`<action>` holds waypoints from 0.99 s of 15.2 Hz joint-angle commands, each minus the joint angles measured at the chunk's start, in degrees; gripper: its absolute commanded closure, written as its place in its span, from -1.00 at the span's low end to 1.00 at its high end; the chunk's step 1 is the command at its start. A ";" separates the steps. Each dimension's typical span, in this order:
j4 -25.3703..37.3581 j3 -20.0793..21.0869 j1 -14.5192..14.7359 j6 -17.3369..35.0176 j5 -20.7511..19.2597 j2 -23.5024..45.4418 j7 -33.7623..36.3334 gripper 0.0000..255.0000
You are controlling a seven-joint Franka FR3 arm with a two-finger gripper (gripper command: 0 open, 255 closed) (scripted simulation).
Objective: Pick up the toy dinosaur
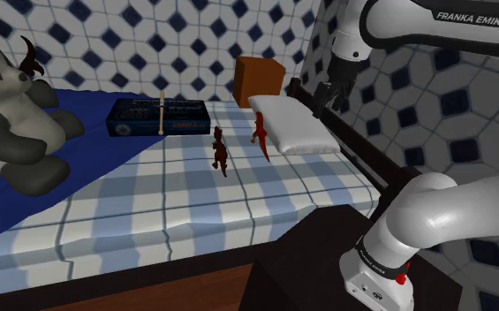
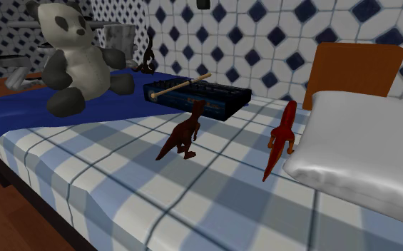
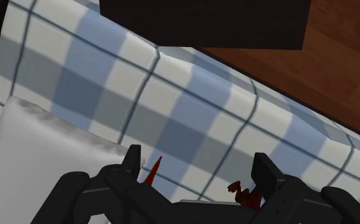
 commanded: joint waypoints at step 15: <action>3.84 7.91 0.79 21.50 -0.80 25.93 10.60 -1.00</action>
